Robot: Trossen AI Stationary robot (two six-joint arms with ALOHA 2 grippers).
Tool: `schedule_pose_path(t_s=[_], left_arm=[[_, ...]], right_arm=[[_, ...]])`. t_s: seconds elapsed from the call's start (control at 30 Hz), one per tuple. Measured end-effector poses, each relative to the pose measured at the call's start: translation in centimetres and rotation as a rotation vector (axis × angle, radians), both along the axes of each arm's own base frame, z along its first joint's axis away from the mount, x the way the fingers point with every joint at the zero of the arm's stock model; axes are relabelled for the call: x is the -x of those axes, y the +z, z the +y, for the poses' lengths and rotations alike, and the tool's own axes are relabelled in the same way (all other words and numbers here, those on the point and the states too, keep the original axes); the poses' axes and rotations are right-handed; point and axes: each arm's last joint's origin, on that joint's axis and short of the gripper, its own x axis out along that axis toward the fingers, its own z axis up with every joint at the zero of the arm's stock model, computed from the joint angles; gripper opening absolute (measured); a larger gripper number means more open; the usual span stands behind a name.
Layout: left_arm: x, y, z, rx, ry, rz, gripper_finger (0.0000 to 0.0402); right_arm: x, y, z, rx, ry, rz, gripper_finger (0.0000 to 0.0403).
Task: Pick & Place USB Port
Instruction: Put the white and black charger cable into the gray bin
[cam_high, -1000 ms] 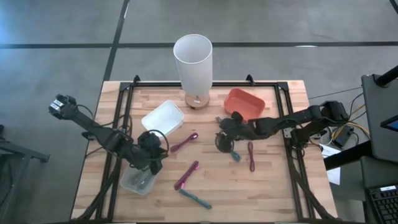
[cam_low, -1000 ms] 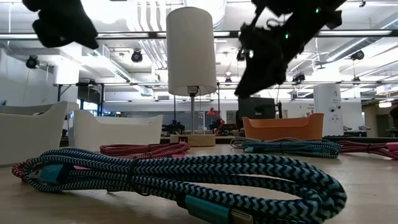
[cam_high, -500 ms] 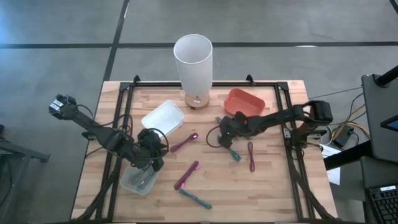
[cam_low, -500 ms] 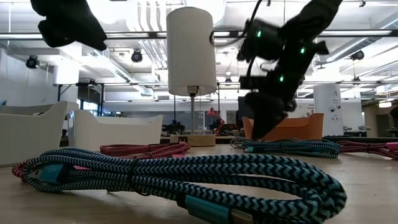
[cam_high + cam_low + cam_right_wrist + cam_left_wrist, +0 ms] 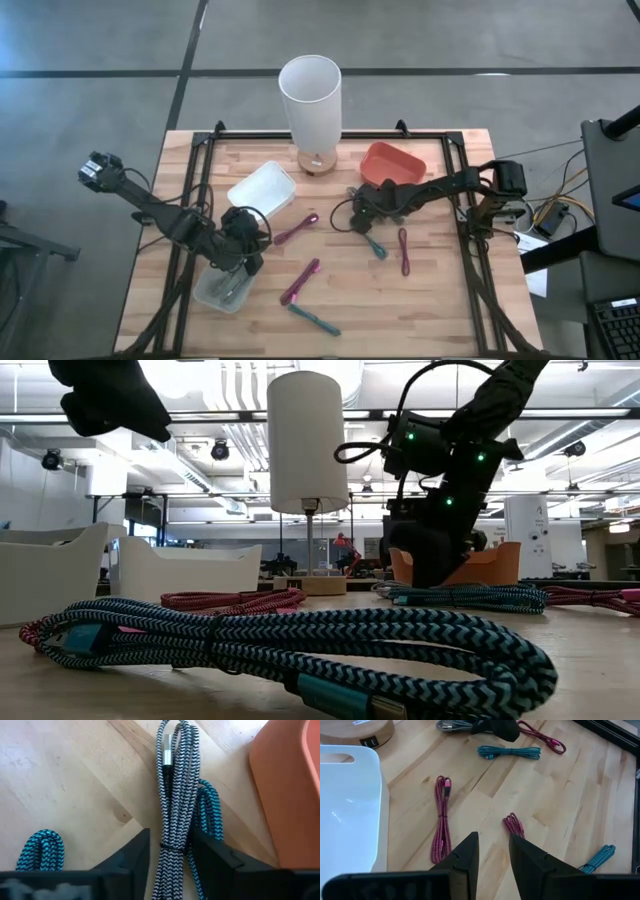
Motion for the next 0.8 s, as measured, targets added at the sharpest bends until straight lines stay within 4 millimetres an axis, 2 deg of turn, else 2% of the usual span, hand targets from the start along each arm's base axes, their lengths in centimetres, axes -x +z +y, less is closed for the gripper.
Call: schedule_pose_path(t_s=[0.2, 0.33, 0.57, 0.8], left_arm=[[0.0, 0.0, 0.0, 0.000, 0.000, 0.000, 0.0100], [0.0, 0.0, 0.0, 0.000, 0.000, 0.000, 0.0100], [0.0, 0.0, 0.0, 0.000, 0.000, 0.000, 0.0100], [0.0, 0.0, 0.0, 0.000, 0.000, 0.001, 0.0100]], right_arm=[[0.0, 0.2, 0.0, -0.001, 0.005, -0.003, 0.0061], [0.1, 0.6, 0.0, -0.002, 0.007, -0.019, 0.0034], [0.4, 2.7, 0.1, 0.006, 0.011, -0.093, 0.0035], [0.9, 5.7, 0.7, -0.024, 0.062, -0.216, 0.0034]])
